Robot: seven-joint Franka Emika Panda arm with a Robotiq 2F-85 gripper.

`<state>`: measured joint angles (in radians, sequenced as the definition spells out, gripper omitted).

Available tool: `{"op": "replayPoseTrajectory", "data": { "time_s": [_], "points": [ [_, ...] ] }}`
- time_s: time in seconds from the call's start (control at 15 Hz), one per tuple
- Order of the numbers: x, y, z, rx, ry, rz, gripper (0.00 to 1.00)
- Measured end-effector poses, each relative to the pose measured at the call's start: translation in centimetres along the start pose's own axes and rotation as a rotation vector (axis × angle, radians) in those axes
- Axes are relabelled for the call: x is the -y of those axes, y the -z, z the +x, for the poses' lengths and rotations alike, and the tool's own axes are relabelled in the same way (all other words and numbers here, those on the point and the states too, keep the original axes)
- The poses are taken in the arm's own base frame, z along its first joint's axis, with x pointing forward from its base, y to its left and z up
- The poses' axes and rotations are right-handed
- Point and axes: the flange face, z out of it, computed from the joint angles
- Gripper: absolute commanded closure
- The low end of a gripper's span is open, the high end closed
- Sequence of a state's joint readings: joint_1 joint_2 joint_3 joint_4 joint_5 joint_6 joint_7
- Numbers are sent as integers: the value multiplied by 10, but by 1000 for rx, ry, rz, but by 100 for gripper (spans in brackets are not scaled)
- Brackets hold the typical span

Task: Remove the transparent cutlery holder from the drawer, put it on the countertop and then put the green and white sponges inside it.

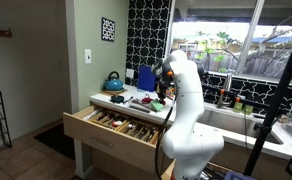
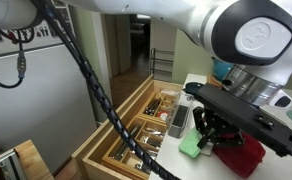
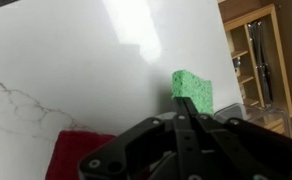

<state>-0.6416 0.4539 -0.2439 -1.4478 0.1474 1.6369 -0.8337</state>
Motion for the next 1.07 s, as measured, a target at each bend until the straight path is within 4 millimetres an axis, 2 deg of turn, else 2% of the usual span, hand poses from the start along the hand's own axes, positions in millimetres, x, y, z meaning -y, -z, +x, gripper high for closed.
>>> {"op": "replayPoseTrajectory", "data": {
  "time_s": [0.27,0.47,0.73,1.07],
  "points": [
    [9,25,0,0,37,-60,99],
    [27,48,6,35,79,-145,99],
    [62,69,24,95,149,-244,99],
    [117,68,62,174,256,-338,99]
  ]
}}
